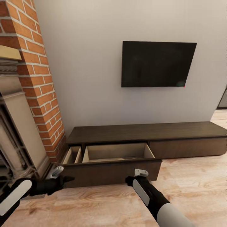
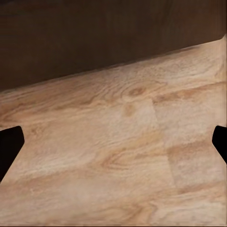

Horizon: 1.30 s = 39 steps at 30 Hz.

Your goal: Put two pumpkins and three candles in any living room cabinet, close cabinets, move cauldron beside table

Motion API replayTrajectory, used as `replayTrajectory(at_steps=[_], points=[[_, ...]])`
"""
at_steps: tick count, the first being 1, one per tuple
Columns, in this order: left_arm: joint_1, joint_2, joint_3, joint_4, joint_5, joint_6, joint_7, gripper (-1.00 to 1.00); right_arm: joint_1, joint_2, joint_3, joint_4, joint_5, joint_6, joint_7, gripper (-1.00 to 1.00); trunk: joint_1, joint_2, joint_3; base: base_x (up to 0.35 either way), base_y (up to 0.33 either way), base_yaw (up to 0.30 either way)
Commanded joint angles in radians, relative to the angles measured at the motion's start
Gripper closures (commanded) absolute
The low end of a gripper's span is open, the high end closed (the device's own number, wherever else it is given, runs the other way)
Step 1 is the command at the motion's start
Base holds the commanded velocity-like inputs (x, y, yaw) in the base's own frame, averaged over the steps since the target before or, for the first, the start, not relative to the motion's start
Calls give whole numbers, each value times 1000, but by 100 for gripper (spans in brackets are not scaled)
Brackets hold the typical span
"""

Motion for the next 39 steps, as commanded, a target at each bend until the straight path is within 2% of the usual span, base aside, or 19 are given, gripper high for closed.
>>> replayTrajectory(at_steps=[1, 4, 5, 6, 7, 9, 11, 13, 15, 17, 19, 20, 21, 23, 30, 35, 37, 39], points=[[-1, -24, -1, 11, -39, -12, 12, -100, 0, 0, 4, 0, -8, -3, -8, -100, -5, 7, 2, -322, 94, 0], [-1, -100, -1, 59, -180, -90, 29, -100, 6, -1, 5, 3, -3, -40, -6, -100, -16, 28, 12, -322, 91, 0], [-1, -138, -2, 96, -257, -152, 33, -100, 13, -2, 6, 5, -3, -73, -6, -100, -16, 28, 12, -324, 68, 0], [-1, -151, -3, 110, -283, -173, 33, -100, 17, -2, 6, 5, -2, -83, -5, -100, -16, 28, 12, -323, 54, 0], [-1, -190, -4, 152, -351, -233, 35, -100, 36, -1, 7, 5, 0, -113, -5, -100, -16, 28, 12, -234, 28, 0], [-1, -237, -2, 210, -426, -303, 36, -100, 63, -1, 16, 6, 2, -150, -5, -100, -16, 28, 12, -123, 15, 0], [-1, -268, 0, 259, -481, -365, 37, -100, 78, -1, 43, 10, 1, -201, -4, -100, -16, 28, 12, -50, 6, 0], [-1, -280, -1, 279, -507, -409, 38, -100, 84, -1, 70, 27, 1, -248, -4, -100, -16, 28, 12, -26, 3, 0], [0, -289, -6, 302, -523, -486, 38, -100, 88, 0, 105, 79, 1, -309, -4, -100, -16, 28, 12, -11, 1, 0], [0, -292, -10, 332, -529, -560, 38, -100, 89, 1, 130, 129, 2, -352, -4, -100, -16, 28, 12, -5, 1, 0], [1, -297, -23, 380, -532, -665, 38, -100, 89, 2, 160, 184, 3, -416, -4, -100, -16, 28, 12, -2, 0, 0], [1, -307, -39, 406, -535, -724, 38, -100, 90, 3, 179, 205, 2, -455, -4, -100, -16, 28, 12, 0, 0, 0], [1, -317, -50, 416, -537, -752, 38, -100, 90, 3, 189, 214, 2, -474, -4, -100, -16, 28, 12, 0, 0, 0], [1, -330, -62, 427, -538, -785, 39, -100, 90, 3, 200, 223, 1, -494, -5, -100, -12, 21, 8, 0, 0, 0], [1, -339, -72, 436, -540, -812, 40, -100, 90, 3, 209, 232, 1, -548, -4, -100, 14, -28, -13, 0, 0, 0], [3, -341, -96, 438, -554, -906, 39, -100, 112, 4, 217, 232, 4, -603, -5, -100, 22, -42, -20, 0, 0, 0], [4, -350, -113, 458, -578, -957, 39, -100, 118, 4, 239, 232, 4, -633, -4, -100, 22, -42, -20, 0, 0, 0], [5, -366, -123, 478, -593, -992, 39, -100, 120, 4, 285, 233, 3, -667, -5, -100, 22, -42, -20, 0, 0, 0]])
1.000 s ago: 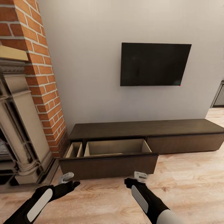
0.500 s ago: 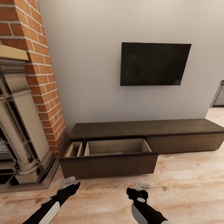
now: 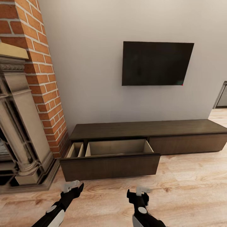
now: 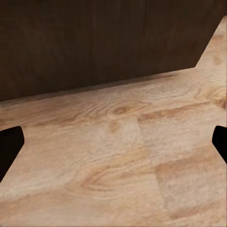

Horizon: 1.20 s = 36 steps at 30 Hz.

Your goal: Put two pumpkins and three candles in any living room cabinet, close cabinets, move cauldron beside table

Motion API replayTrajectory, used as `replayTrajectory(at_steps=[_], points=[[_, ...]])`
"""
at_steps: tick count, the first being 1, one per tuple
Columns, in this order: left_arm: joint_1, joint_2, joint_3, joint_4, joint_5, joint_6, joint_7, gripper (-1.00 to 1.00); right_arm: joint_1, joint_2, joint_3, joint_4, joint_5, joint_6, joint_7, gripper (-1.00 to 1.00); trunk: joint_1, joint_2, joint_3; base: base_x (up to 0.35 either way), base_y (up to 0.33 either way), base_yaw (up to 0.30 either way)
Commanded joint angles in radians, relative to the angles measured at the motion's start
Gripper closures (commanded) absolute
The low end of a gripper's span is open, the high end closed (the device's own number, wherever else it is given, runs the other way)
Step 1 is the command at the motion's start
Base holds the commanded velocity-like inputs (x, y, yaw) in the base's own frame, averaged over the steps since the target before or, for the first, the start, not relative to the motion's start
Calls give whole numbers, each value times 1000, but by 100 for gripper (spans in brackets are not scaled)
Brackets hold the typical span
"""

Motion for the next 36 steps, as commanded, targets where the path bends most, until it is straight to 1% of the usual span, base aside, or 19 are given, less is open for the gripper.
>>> replayTrajectory(at_steps=[1, 2, 4, 8, 9, 10, 11, 12, 15, 17, 22, 26, 33, 35, 36], points=[[-1, -9, -11, 14, 3, -21, 3, -100, 0, 0, 47, 0, -11, -27, -7, -100, 0, 0, -1, 0, 0, 0], [-1, -13, -12, 20, 0, -27, 3, -100, 0, 0, 68, 1, -12, -37, -8, -100, 0, 0, -1, 0, 0, 0], [-1, -18, -14, 26, -3, -33, 3, -100, 0, 0, 92, 1, -12, -50, -8, -100, 0, 0, -1, 0, 0, 0], [-1, -20, -16, 30, -6, -48, 3, -100, 6, 0, 105, 1, -11, -80, -7, -100, 0, 0, -1, 20, 0, 0], [-1, -21, -17, 30, -6, -55, 3, -100, 13, -1, 106, 1, -10, -110, -7, -100, 0, 0, -1, 124, 18, 0], [-1, -21, -17, 31, -8, -62, 3, -100, 20, -2, 107, 1, -11, -171, -8, -100, 0, 0, -1, 214, 57, 0], [-1, -21, -17, 31, -10, -64, 3, -100, 22, -2, 108, 1, -12, -190, -8, -100, 0, 0, -1, 229, 58, 0], [-1, -21, -17, 32, -20, -71, 3, -100, 25, -3, 108, 1, -13, -230, -8, -100, 0, 0, -1, 227, 34, 0], [-1, -24, -17, 32, -37, -88, 3, -100, 27, -3, 108, 2, -13, -261, -7, -100, 0, 0, -1, 189, 19, 0], [-1, -26, -17, 32, -44, -100, 3, -100, 28, -2, 111, 4, -11, -268, -6, -100, 0, 0, -1, 74, 6, 0], [-1, -27, -17, 42, -50, -110, 3, -100, 28, -2, 150, 8, -11, -277, -6, -100, 0, 0, -1, 19, 2, 0], [-1, -27, -17, 45, -51, -111, 3, -100, 28, -2, 157, 8, -11, -282, -6, -100, 0, 0, -1, 23, 2, 0], [-1, -27, -17, 46, -54, -112, 2, -100, 28, -2, 160, 10, -14, -282, -5, -100, 0, 0, -1, 139, 44, 0], [-1, -27, -17, 46, -55, -112, 2, -100, 28, -1, 161, 32, -13, -281, 3, -100, 0, 0, -1, 27, 7, 0], [-1, -27, -17, 46, -56, -112, 2, -100, 28, -1, 161, 56, -13, -280, 20, -100, 0, 0, -1, 14, 4, 0]])
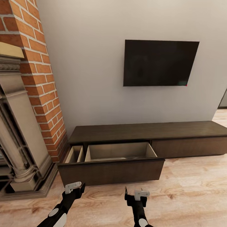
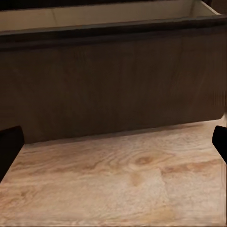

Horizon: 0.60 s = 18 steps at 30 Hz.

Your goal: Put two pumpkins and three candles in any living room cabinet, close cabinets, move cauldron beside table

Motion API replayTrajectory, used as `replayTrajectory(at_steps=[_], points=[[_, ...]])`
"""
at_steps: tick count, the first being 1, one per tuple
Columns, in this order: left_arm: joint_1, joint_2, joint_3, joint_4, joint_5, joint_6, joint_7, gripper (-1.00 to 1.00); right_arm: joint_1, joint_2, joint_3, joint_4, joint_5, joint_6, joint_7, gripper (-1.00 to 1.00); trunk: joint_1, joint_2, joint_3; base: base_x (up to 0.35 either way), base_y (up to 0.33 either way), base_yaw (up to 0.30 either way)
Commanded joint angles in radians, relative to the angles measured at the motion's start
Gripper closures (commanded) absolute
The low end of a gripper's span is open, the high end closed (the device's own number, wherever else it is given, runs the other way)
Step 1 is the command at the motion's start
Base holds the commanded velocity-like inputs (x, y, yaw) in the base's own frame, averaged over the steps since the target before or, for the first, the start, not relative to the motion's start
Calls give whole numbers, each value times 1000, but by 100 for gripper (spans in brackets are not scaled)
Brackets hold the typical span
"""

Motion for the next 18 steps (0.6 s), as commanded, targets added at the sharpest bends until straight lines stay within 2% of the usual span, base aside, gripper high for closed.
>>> replayTrajectory(at_steps=[1, 6, 11, 14, 18], points=[[-1, 1, -8, 0, 10, -6, 3, -100, -2, 1, 9, 29, -7, -4, 22, -100, 0, 0, -1, 9, 2, 0], [-1, 1, -20, 0, 12, -6, 3, -100, -4, 22, 2, 101, -20, -4, 165, -100, 0, 0, -1, 3, 1, 0], [-1, 0, -58, 3, 13, -6, 4, -100, -4, 29, 0, 115, -20, -5, 198, -100, 0, 0, -1, 0, 0, 0], [-1, -1, -74, 19, 11, -6, 4, -100, -9, 30, 0, 112, -20, -6, 202, -100, 0, 0, -1, 0, 0, 0], [-1, -15, -82, 39, 8, -6, 4, -100, -13, 30, -1, 108, -21, -6, 203, -100, 0, 0, -1, 0, 0, 0]])
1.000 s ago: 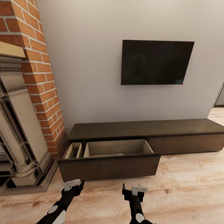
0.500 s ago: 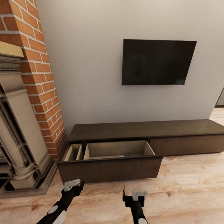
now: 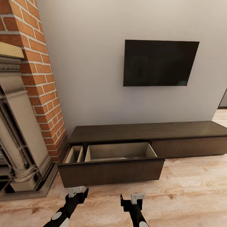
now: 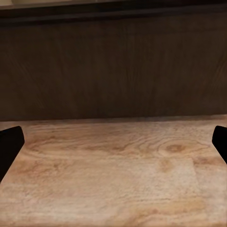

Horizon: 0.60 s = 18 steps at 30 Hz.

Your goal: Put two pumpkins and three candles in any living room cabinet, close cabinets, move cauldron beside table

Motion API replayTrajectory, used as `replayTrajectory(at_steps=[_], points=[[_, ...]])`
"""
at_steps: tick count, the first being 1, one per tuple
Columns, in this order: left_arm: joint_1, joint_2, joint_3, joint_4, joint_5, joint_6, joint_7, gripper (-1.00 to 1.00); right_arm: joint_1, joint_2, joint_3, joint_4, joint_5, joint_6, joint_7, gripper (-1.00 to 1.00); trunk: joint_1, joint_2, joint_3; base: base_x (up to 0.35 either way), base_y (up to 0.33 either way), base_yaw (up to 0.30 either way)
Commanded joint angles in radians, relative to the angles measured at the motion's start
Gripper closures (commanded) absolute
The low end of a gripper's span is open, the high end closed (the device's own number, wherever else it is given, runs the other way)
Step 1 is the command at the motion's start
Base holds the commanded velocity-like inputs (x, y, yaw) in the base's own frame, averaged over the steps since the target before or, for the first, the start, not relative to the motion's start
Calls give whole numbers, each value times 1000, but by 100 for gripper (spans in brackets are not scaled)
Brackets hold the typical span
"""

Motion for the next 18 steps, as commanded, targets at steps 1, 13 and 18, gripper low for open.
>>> replayTrajectory(at_steps=[1, 13, 18], points=[[-1, 0, -9, 1, 10, -6, 3, -100, -2, 0, 8, 0, -5, -3, -7, -100, 0, 0, -1, 0, 0, 0], [-1, -5, -12, 4, 10, -16, 3, -100, -50, 0, 4, -4, -111, -5, -3, -100, 0, 0, -1, 0, 0, 0], [-1, -5, -13, 5, 14, -16, 3, -100, -56, -1, 4, -4, -130, -5, -1, -100, 0, 0, -1, 1, 0, 0]])
